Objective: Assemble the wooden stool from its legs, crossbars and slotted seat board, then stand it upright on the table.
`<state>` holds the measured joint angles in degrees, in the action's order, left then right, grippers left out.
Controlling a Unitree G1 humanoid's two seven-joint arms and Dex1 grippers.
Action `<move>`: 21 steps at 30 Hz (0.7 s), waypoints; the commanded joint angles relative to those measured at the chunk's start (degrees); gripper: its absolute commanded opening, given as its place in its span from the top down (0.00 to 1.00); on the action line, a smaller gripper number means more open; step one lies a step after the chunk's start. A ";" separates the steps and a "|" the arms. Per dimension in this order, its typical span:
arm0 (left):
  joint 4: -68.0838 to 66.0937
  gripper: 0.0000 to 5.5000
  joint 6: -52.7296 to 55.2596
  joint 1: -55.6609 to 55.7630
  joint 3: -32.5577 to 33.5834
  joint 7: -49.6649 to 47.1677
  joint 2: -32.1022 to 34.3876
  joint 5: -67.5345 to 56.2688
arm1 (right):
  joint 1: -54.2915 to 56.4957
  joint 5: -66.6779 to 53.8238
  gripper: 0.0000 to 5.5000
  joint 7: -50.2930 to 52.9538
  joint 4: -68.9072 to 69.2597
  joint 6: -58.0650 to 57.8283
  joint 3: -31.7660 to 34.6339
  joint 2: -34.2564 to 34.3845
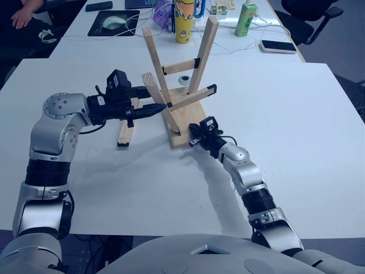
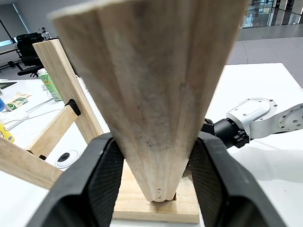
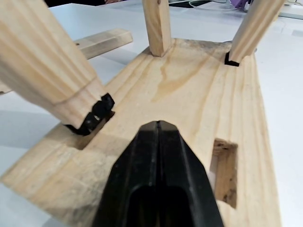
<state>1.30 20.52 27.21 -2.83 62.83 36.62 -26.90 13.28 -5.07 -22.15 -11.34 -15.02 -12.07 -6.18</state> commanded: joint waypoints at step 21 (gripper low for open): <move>-0.69 0.63 1.61 -1.83 -2.10 -1.33 2.14 4.46 | -0.78 2.27 1.00 -0.71 -4.48 -1.60 -1.23 -1.24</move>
<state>3.19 21.58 24.98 -3.47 61.42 36.99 -26.21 14.11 -4.75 -22.77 -13.16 -13.97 -12.29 -6.48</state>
